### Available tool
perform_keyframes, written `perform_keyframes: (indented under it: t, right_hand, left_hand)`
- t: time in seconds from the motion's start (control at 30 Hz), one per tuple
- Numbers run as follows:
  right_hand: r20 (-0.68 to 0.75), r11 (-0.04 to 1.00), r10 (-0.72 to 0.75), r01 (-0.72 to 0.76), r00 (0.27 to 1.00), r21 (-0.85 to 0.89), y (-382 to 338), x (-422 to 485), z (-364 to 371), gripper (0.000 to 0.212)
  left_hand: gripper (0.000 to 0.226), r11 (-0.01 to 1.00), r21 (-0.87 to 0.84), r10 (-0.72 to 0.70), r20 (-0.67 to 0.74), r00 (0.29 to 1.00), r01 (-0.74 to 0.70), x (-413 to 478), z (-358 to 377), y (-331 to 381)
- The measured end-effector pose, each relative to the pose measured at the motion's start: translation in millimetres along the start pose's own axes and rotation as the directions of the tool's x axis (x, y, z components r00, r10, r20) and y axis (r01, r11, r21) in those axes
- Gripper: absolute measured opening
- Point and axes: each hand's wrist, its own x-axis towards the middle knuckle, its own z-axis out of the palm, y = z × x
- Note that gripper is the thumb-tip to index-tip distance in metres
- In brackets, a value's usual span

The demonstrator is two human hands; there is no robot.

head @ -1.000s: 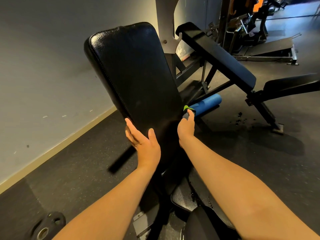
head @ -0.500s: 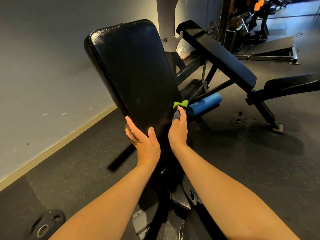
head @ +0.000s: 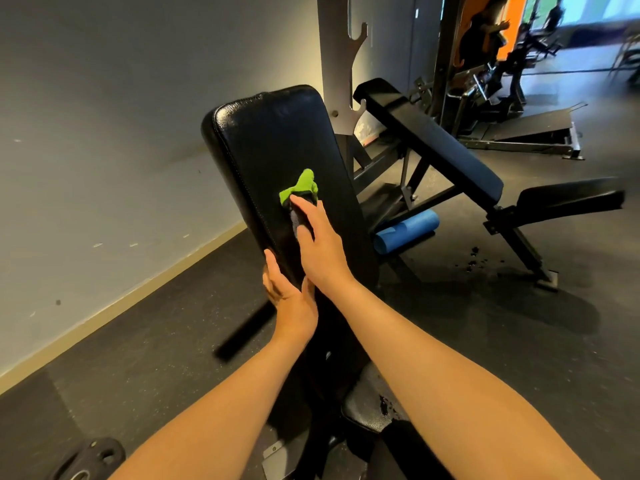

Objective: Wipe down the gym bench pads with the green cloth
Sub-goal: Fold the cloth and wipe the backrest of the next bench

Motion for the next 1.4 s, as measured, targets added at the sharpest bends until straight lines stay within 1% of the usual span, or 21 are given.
perform_keyframes:
  t: [0.03, 0.07, 0.1, 0.17, 0.2, 0.27, 0.33, 0.43, 0.5, 0.53, 0.6, 0.67, 0.73, 0.8, 0.9, 1.0, 1.1, 1.17, 1.23, 1.33, 1.4]
  right_hand:
    - [0.045, 0.996, -0.077, 0.079, 0.996, -0.033, -6.6, 3.2, 1.1, 0.046]
    - [0.077, 0.99, -0.127, 0.131, 0.989, -0.059, -9.2, 5.1, 3.0, 0.047]
    - [0.095, 0.985, -0.149, 0.156, 0.984, -0.079, -9.3, 4.0, 5.5, 0.048]
    - [0.096, 0.986, -0.139, 0.147, 0.986, -0.077, 0.6, -5.0, 9.5, 0.049]
    - [0.09, 0.991, -0.116, 0.122, 0.989, -0.063, 8.3, -11.6, 9.9, 0.049]
    - [0.069, 0.998, -0.041, 0.044, 0.997, -0.045, 27.2, -29.6, 6.6, 0.048]
    - [0.042, 0.995, 0.088, -0.086, 0.995, -0.04, 46.2, -52.4, 2.2, 0.048]
    - [-0.028, 0.965, 0.257, -0.258, 0.966, -0.045, 67.2, -76.4, 2.8, 0.05]
    - [-0.074, 0.948, 0.312, -0.315, 0.947, -0.042, 63.9, -79.4, 6.0, 0.049]
    - [-0.081, 0.947, 0.316, -0.32, 0.945, -0.03, 56.0, -77.5, 6.9, 0.047]
    - [-0.039, 0.969, 0.247, -0.247, 0.968, -0.002, 34.9, -69.5, 10.0, 0.044]
    - [0.033, 0.992, 0.126, -0.127, 0.991, 0.02, 11.6, -60.1, 16.5, 0.044]
    - [0.051, 1.0, 0.026, -0.027, 0.998, 0.007, 2.9, -51.4, 28.1, 0.048]
    - [0.036, 1.0, 0.007, -0.006, 0.999, -0.017, 7.4, -50.5, 34.4, 0.052]
    - [0.007, 0.997, 0.074, -0.074, 0.997, 0.028, 25.9, -65.0, 31.6, 0.052]
    - [-0.028, 0.977, 0.212, -0.211, 0.977, 0.036, 55.8, -90.4, 21.6, 0.05]
    - [-0.076, 0.919, 0.393, -0.387, 0.916, 0.079, 79.9, -109.6, 16.1, 0.052]
    - [-0.108, 0.888, 0.459, -0.451, 0.882, 0.089, 82.2, -111.9, 15.4, 0.053]
    - [-0.127, 0.897, 0.442, -0.437, 0.888, 0.07, 75.9, -108.8, 17.4, 0.053]
    - [-0.065, 0.957, 0.287, -0.283, 0.956, 0.069, 56.9, -100.9, 21.7, 0.048]
    - [-0.024, 0.976, 0.208, -0.206, 0.978, 0.073, 48.4, -93.7, 22.5, 0.045]
  left_hand:
    - [0.093, 0.997, 0.074, 0.032, -0.004, 0.999, -0.032, 0.1, -4.8, -2.0]
    - [0.094, 0.992, 0.113, 0.057, 0.004, 0.998, -0.057, 1.1, -9.0, -4.0]
    - [0.097, 0.993, 0.095, 0.072, 0.034, 0.997, -0.075, 0.8, -13.3, -5.7]
    - [0.1, 0.997, -0.023, 0.072, 0.116, 0.991, -0.07, -0.9, -22.3, -6.9]
    - [0.098, 0.997, -0.062, 0.058, 0.144, 0.988, -0.049, -1.0, -26.8, -7.3]
    - [0.09, 0.996, -0.088, 0.021, 0.177, 0.984, -0.006, -0.5, -33.7, -10.7]
    - [0.084, 0.996, -0.092, 0.012, 0.196, 0.981, 0.006, -1.7, -39.4, -14.6]
    - [0.08, 0.995, -0.091, -0.019, 0.206, 0.978, 0.039, -6.1, -41.4, -15.9]
    - [0.079, 0.995, -0.087, -0.034, 0.207, 0.978, 0.053, -7.6, -41.7, -15.8]
    - [0.079, 0.994, -0.091, -0.037, 0.208, 0.978, 0.057, -7.4, -42.2, -16.0]
    - [0.077, 0.992, -0.108, -0.037, 0.208, 0.977, 0.061, -7.7, -44.6, -16.5]
    - [0.077, 0.992, -0.118, -0.021, 0.212, 0.977, 0.047, -8.0, -47.6, -17.4]
    - [0.083, 0.998, -0.067, 0.012, 0.232, 0.973, 0.004, -8.0, -48.9, -19.3]
    - [0.086, 0.999, -0.052, 0.03, 0.238, 0.971, -0.018, -8.9, -47.7, -19.8]
    - [0.078, 0.989, -0.143, -0.01, 0.211, 0.977, 0.041, -12.5, -44.9, -19.5]
    - [0.072, 0.976, -0.2, -0.046, 0.183, 0.982, 0.083, -16.9, -40.3, -19.0]
    - [0.067, 0.975, -0.193, -0.086, 0.145, 0.986, 0.113, -22.0, -32.0, -13.7]
    - [0.065, 0.974, -0.193, -0.095, 0.136, 0.986, 0.12, -26.4, -26.6, -11.8]
    - [0.065, 0.975, -0.181, -0.104, 0.131, 0.986, 0.127, -29.2, -23.9, -11.9]
    - [0.066, 0.969, -0.195, -0.125, 0.134, 0.983, 0.149, -29.2, -20.9, -17.2]
    - [0.066, 0.961, -0.223, -0.136, 0.132, 0.982, 0.163, -29.1, -19.0, -19.6]
